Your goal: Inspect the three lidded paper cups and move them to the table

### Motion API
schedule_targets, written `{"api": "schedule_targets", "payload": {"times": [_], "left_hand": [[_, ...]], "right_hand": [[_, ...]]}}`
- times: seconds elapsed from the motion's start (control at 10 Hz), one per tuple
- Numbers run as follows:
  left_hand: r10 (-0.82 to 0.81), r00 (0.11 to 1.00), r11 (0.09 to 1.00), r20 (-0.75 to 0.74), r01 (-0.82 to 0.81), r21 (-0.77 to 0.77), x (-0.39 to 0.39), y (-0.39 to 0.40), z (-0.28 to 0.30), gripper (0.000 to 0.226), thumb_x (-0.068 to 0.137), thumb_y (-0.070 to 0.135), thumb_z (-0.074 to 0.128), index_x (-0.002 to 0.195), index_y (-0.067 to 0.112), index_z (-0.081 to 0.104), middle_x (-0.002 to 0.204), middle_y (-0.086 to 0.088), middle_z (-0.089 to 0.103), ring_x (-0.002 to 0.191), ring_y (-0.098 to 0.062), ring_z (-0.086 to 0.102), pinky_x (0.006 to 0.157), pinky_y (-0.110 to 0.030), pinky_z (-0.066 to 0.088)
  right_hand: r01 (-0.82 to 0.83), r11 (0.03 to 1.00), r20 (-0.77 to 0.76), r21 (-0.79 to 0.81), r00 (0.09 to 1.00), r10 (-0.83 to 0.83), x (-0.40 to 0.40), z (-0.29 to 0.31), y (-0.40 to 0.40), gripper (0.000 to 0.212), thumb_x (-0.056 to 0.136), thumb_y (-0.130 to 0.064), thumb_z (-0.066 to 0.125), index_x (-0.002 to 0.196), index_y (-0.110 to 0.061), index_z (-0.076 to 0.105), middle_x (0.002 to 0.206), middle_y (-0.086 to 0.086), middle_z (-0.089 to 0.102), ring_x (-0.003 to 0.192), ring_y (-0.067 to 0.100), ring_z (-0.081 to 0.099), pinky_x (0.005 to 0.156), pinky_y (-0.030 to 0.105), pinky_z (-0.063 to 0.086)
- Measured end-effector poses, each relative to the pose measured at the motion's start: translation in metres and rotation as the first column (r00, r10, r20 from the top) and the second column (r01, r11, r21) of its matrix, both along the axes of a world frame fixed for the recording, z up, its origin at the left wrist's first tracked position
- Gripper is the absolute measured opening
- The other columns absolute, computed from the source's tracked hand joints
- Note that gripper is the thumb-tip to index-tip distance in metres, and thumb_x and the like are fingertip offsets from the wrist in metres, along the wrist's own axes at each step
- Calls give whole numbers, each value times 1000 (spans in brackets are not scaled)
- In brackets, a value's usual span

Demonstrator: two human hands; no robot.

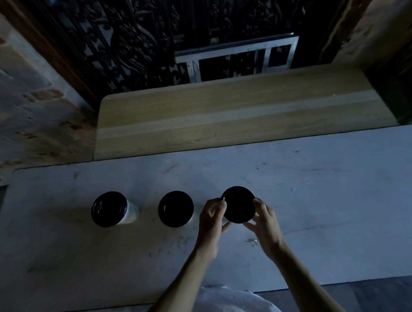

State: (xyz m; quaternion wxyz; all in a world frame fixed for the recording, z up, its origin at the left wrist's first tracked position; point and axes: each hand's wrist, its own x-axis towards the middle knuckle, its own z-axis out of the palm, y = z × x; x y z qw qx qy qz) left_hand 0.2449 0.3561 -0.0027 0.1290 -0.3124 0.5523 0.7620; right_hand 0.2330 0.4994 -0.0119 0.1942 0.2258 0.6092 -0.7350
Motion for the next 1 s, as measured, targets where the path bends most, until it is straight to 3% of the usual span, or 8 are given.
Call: {"api": "schedule_targets", "payload": {"times": [0.2, 0.5, 0.7, 0.8, 0.9, 1.0], "left_hand": [[-30, 1000, 1000, -5, 30, -3, 1, -1, -9, 9, 110, 14, 57, 108, 17, 66, 119, -2, 70, 110, -3, 69, 79, -25, 65], [-38, 999, 999, 2, 38, 24, -1, -6, -12, 8, 108, 11, 61, 104, 16, 67, 106, 4, 76, 97, 4, 76, 84, -28, 64], [-5, 1000, 1000, -5, 5, 31, -2, -8, -8, 5, 106, 10, 64, 104, 14, 67, 101, 5, 80, 97, -1, 77, 86, -28, 63], [29, 1000, 999, -2, -28, 28, 0, -6, -7, 4, 105, 10, 65, 105, 14, 67, 106, 1, 78, 103, -9, 74, 95, -33, 58], [19, 1000, 999, -15, -20, -49, 2, -6, -2, 11, 107, 13, 62, 118, 14, 64, 123, -4, 71, 115, -12, 66, 105, -33, 51], [-66, 996, 982, -66, 54, -183, 4, -7, 4, 29, 111, 23, 56, 139, 19, 54, 137, 4, 56, 120, -2, 57, 95, -7, 45]], "right_hand": [[22, 1000, 4, 14, 1000, -22, 0, -7, 3, 41, 78, -59, 55, 101, -36, 80, 102, -8, 80, 119, 25, 67, 84, 40, 55], [-18, 997, -52, 75, 998, 21, 4, -7, 8, 39, 85, -59, 56, 105, -35, 79, 106, -5, 80, 110, 10, 74, 73, 23, 61], [37, 997, -93, 75, 995, -30, 3, 0, 9, 34, 91, -46, 60, 115, -31, 78, 114, -4, 80, 113, 9, 73, 83, 32, 58], [56, 995, -119, 83, 992, -46, 1, 3, 9, 35, 92, -38, 59, 119, -24, 76, 112, -6, 80, 112, 8, 73, 84, 32, 57], [75, 991, -132, 115, 989, -59, 2, 10, 9, 35, 91, -39, 58, 119, -24, 73, 111, -11, 79, 114, 6, 71, 92, 36, 55], [79, 973, -191, 218, 981, -37, 1, 15, 9, 54, 90, -44, 56, 135, -17, 65, 135, 0, 69, 130, 20, 62, 112, 47, 48]]}}
